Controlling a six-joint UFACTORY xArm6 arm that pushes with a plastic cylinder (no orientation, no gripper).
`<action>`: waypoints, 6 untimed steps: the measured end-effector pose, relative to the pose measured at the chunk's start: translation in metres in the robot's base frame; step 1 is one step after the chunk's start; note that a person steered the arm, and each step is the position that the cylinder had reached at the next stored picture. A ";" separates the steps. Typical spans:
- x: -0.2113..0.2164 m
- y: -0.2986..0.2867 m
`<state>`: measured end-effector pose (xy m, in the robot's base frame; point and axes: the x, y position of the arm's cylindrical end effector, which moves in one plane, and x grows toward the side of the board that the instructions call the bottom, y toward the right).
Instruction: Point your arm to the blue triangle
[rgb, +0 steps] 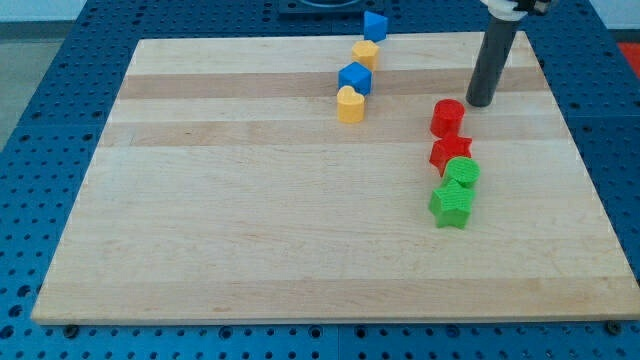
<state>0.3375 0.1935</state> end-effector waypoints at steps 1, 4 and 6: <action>0.000 0.000; -0.116 -0.053; -0.123 -0.118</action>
